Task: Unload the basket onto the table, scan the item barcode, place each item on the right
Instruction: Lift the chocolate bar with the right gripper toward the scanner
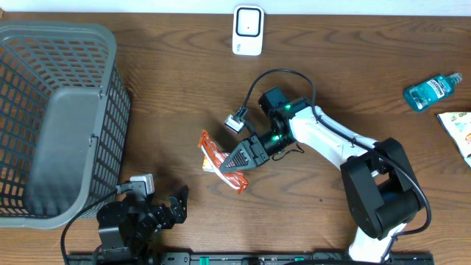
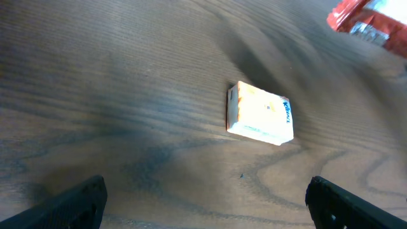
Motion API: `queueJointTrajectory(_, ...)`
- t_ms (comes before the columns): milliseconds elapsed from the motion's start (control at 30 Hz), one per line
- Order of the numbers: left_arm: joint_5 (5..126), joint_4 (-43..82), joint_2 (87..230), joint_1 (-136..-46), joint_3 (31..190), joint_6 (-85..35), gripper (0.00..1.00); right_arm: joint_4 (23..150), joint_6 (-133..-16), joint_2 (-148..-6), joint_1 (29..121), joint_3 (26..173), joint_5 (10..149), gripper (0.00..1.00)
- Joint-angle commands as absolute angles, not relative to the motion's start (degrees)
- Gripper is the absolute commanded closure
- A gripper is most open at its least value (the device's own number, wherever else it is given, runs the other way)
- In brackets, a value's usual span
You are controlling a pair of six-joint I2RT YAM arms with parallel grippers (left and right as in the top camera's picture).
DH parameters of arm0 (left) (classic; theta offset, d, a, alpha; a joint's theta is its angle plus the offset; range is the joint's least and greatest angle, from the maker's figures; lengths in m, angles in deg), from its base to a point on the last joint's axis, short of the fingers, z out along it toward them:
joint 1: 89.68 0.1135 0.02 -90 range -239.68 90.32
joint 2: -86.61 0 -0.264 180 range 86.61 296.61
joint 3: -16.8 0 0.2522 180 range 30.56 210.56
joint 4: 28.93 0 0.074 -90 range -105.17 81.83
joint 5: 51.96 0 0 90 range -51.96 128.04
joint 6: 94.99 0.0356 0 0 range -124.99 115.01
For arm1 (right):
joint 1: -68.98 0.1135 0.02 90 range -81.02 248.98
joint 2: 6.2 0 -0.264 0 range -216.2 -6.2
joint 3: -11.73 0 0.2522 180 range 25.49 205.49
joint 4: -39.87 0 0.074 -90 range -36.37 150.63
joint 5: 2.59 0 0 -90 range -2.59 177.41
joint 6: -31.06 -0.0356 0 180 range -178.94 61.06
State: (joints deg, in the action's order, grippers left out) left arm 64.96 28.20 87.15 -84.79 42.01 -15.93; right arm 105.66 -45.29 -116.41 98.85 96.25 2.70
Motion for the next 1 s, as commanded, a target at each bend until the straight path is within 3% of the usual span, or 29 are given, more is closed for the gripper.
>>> queueJointTrajectory(0, 65.68, 28.55, 86.84, -84.48, 41.92, -16.48, 0.0, 105.7, -41.64, -116.91, 98.81, 95.97, -2.09, 0.99)
queueJointTrajectory(433, 65.68, 28.55, 86.84, -84.48, 41.92, -16.48, 0.0, 105.46, -40.81, -116.91, 98.72, 95.97, -2.06, 0.99)
queueJointTrajectory(600, 65.68, 28.55, 86.84, -84.48, 41.92, -16.48, 0.0, 104.7, -27.52, -116.93, 98.74, 95.97, -0.14, 0.99)
queueJointTrajectory(833, 65.68, 28.55, 86.84, -84.48, 41.92, -16.48, 0.0, 93.68, -27.21, -116.93, 98.74, 95.99, 0.82, 0.99)
queueJointTrajectory(967, 65.7, 28.55, 86.84, -84.48, 41.92, -16.48, 0.0, 85.44, -31.52, -116.93, 98.76, 95.99, 12.97, 0.99)
